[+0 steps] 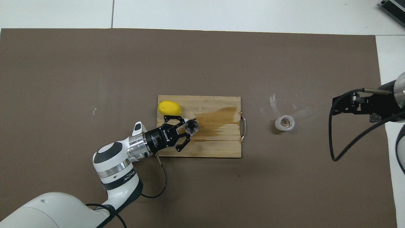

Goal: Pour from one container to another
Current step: 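Lower the metal cup onto the wooden board beside the lemon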

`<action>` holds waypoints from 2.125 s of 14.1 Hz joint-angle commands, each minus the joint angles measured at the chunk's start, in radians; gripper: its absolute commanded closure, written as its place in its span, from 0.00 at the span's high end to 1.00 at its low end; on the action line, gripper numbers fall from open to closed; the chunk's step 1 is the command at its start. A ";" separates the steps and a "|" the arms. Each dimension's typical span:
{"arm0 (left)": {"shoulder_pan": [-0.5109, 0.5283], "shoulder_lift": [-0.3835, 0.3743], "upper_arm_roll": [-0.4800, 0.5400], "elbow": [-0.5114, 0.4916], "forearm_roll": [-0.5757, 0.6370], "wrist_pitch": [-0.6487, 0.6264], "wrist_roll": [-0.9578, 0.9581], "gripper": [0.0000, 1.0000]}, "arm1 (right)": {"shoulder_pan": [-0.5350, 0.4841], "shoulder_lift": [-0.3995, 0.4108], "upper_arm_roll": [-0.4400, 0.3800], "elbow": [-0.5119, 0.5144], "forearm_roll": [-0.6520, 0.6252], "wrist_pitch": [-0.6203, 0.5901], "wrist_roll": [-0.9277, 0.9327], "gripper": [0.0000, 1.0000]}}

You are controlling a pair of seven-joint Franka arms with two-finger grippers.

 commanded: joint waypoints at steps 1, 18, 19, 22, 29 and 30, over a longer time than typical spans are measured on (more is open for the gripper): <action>-0.027 0.000 0.013 -0.001 -0.029 0.013 0.017 0.15 | -0.012 0.005 0.005 0.010 -0.006 -0.012 -0.029 1.00; -0.055 0.020 0.013 0.004 -0.059 0.030 0.057 0.35 | -0.012 0.005 0.005 0.010 -0.006 -0.012 -0.029 1.00; -0.055 0.020 0.013 0.005 -0.059 0.030 0.057 0.35 | -0.012 0.005 0.005 0.010 -0.006 -0.012 -0.029 1.00; -0.055 0.022 0.013 0.005 -0.059 0.030 0.059 0.37 | -0.012 0.005 0.005 0.010 -0.006 -0.012 -0.029 1.00; -0.053 0.025 0.013 0.008 -0.059 0.030 0.059 0.49 | -0.012 0.005 0.005 0.010 -0.006 -0.012 -0.029 1.00; -0.055 0.025 0.015 0.008 -0.059 0.030 0.059 0.55 | -0.012 0.005 0.005 0.010 -0.006 -0.012 -0.029 1.00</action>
